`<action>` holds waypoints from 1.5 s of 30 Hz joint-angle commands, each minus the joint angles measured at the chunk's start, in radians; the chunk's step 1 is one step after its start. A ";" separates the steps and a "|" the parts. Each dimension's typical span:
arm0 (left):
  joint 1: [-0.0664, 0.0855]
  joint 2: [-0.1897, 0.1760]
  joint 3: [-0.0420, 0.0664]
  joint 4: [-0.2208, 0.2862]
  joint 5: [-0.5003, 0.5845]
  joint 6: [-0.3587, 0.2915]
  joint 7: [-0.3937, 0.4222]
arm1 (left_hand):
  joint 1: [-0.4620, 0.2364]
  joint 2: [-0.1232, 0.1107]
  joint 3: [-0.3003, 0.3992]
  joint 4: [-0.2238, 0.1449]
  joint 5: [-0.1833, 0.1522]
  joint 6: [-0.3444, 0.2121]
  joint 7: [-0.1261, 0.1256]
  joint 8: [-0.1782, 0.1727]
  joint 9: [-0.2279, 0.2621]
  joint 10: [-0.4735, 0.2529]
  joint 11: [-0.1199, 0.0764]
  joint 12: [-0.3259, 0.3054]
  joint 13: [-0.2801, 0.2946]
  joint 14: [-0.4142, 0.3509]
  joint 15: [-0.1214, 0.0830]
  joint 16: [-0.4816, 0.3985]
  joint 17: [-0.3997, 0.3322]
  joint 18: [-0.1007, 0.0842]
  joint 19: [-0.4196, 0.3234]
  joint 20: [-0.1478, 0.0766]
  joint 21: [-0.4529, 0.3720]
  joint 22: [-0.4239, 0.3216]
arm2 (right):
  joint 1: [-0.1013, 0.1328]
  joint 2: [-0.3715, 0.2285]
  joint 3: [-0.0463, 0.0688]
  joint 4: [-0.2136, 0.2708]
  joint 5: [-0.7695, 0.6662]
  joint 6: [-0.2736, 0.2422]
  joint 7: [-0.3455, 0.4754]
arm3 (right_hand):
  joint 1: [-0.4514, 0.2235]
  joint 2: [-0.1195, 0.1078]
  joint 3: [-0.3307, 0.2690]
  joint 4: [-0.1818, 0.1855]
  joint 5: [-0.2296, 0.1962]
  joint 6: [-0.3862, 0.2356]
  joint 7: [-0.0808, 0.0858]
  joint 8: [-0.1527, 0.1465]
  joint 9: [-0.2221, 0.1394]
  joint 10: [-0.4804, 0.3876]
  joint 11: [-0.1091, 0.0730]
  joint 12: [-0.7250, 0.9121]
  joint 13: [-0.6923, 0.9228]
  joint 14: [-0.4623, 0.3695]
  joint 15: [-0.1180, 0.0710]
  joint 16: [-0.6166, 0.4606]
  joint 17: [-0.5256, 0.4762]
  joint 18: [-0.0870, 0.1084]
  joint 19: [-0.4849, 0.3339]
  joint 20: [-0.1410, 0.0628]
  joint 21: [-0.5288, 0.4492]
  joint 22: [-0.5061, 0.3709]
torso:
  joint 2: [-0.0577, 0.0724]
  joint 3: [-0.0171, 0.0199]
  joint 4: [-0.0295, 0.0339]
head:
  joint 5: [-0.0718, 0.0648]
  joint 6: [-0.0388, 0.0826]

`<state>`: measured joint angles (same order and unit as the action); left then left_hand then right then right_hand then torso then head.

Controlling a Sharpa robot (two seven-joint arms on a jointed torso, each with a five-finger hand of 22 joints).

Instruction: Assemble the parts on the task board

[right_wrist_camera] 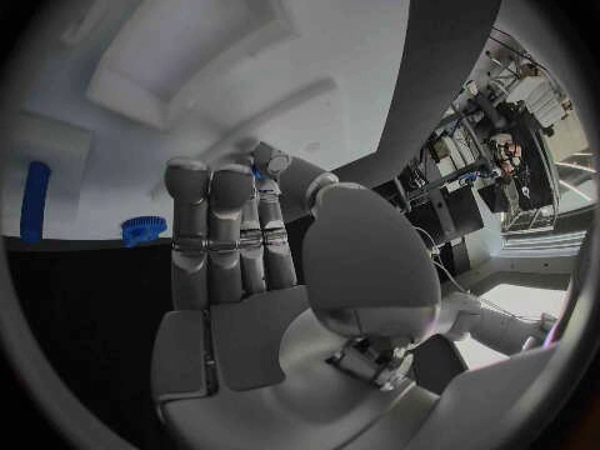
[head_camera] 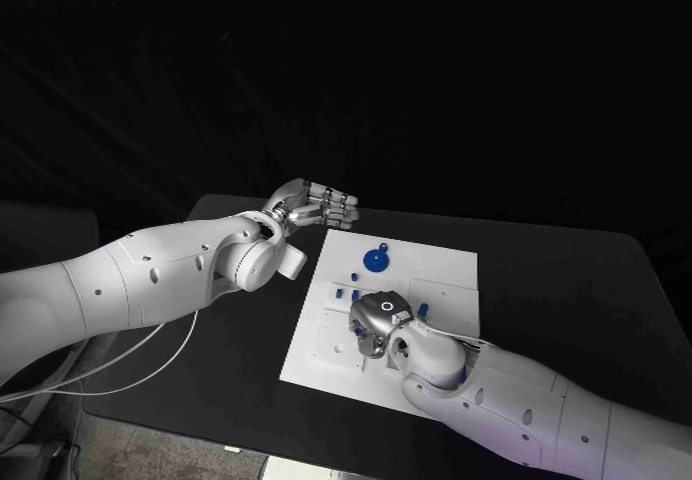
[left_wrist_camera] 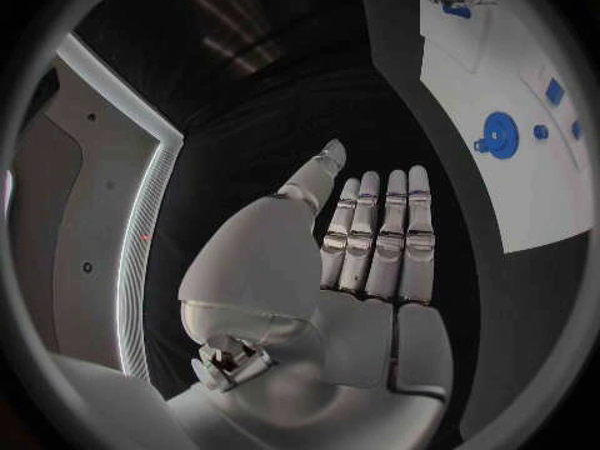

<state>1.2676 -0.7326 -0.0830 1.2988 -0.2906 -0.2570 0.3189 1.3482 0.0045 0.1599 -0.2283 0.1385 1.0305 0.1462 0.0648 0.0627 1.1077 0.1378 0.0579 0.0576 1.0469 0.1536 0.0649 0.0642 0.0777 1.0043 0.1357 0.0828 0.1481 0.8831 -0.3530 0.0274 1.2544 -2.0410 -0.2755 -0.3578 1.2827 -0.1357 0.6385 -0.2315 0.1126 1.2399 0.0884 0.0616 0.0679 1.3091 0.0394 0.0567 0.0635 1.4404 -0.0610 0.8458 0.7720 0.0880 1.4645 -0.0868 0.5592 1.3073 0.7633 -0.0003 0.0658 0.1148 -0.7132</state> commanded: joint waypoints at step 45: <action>0.001 -0.034 0.001 0.017 0.007 0.026 0.015 | 0.013 0.000 0.000 0.010 0.004 -0.005 0.003 0.000 0.000 -0.008 0.003 0.002 0.001 -0.007 -0.003 -0.005 -0.001 0.017 0.009 0.000 0.008 -0.004 | 0.038 -0.303 0.186 0.217 0.190 0.053 0.011 | -0.015 -0.105 -0.091 0.134 -0.013 -0.149 -0.009 0.001 -0.004 -0.161 0.041 0.003 -0.004 -0.005 0.035 -0.022 -0.065 0.059 0.037 0.042 -0.225 -0.027 | 0.000 0.0049 -0.0083 | -0.062 0.048</action>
<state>1.2677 -0.7670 -0.0831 1.3117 -0.2898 -0.2456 0.3177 1.3526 0.0000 0.1601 -0.2228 0.1385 1.0270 0.1497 0.0648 0.0627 1.1042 0.1414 0.0579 0.0576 1.0395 0.1539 0.0649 0.0642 0.0776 1.0042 0.1356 0.0868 0.1455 0.9207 -0.6571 0.2124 1.4801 -1.8685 -0.2966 -0.3366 1.2623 -0.2488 0.5524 -0.0988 0.1044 1.0935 0.0791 0.0675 0.0644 1.1560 0.0804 0.0605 0.0581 1.4412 -0.0291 0.8201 0.7061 0.1599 1.4672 -0.0458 0.3378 1.2816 0.7627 0.0045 0.0565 0.0558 -0.6660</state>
